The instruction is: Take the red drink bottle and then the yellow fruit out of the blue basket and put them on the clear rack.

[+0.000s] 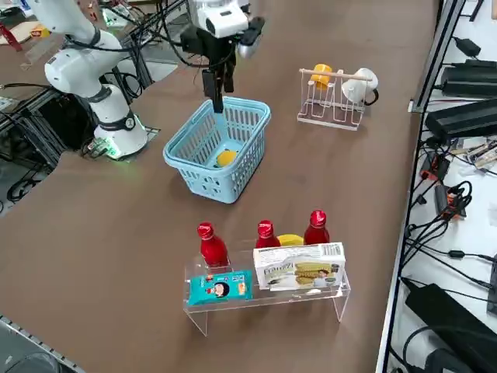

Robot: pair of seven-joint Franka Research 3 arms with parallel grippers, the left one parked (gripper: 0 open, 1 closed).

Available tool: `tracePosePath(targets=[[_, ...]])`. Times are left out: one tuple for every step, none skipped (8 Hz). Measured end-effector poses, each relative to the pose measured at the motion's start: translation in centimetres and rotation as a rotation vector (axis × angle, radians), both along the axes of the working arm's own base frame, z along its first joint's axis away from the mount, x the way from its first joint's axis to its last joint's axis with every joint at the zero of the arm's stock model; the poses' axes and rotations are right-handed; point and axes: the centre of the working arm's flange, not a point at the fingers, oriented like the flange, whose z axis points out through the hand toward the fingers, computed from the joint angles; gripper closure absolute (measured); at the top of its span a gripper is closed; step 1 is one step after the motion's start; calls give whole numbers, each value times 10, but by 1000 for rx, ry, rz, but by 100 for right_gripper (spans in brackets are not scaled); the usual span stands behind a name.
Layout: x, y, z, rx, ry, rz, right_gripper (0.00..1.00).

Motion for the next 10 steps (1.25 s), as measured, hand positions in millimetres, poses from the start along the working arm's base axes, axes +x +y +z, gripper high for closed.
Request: tracePosePath(targets=[[-9,6,-17,-1,0,-12,0],[-16,14,-34,-4,-11,-32,0],[-26,23,-63,-6,-28,-55,0],[-28,24,-72,-5,-45,-56,0],[-32,24,-86,-5,-71,-59,0],[-38,26,-101,-5,-81,-68,0],[-46,37,-122,-3,-92,-75,0],[-51,44,-136,-2,-107,-76,0],[-60,46,-155,0,-118,-76,0],[-67,46,-171,1,-113,-76,0]])
